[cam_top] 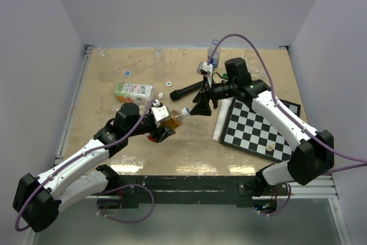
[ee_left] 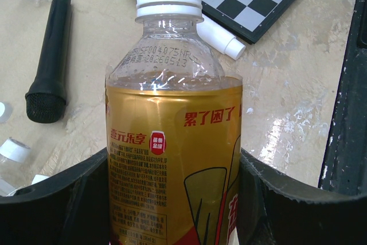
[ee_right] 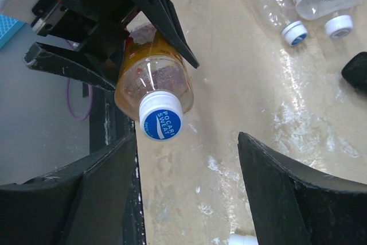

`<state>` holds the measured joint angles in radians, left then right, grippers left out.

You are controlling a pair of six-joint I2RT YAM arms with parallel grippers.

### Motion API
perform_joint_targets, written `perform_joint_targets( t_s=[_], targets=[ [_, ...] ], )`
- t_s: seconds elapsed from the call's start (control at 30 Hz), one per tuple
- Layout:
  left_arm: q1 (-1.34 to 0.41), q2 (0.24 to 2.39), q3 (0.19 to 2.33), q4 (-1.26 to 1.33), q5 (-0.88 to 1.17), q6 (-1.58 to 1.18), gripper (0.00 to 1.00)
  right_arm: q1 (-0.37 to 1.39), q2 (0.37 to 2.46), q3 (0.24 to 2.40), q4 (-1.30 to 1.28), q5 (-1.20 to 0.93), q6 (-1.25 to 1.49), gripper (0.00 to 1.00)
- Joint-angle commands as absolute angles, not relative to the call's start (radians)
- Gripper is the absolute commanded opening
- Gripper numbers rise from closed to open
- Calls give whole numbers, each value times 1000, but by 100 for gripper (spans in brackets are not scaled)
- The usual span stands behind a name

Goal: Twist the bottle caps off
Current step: Unscrew the bottle cap from the plastic bottle.

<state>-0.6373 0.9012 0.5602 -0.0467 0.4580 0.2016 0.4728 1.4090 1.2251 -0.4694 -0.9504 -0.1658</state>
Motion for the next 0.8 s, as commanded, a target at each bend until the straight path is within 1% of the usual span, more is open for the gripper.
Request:
perform_joint_targets(
  t_s=[0.0,0.07,0.3,0.43,0.53,0.6,0.77],
  targets=[
    [-635,897,574,-25,457,192,0,524,1422,1259,-440,-930,-138,76],
    [-635,897,574,-25,456,193,0,534,1431,1269,-445,-927,-141,75],
    [-635,897,574,-25,456,192,0,537,1450,1305,-468,-948,-156,65],
    [-635,897,575,-25,456,192,0,540,1459,1313,-472,-953,-160,53],
    [-635,896,574,-25,456,192,0,549,1462,1316,-492,-962,-179,47],
    [-635,897,575,-23,456,192,0,552,1462,1319,-502,-959,-190,47],
    [-635,897,575,-25,456,192,0,555,1463,1315,-503,-946,-198,53]
  ],
)
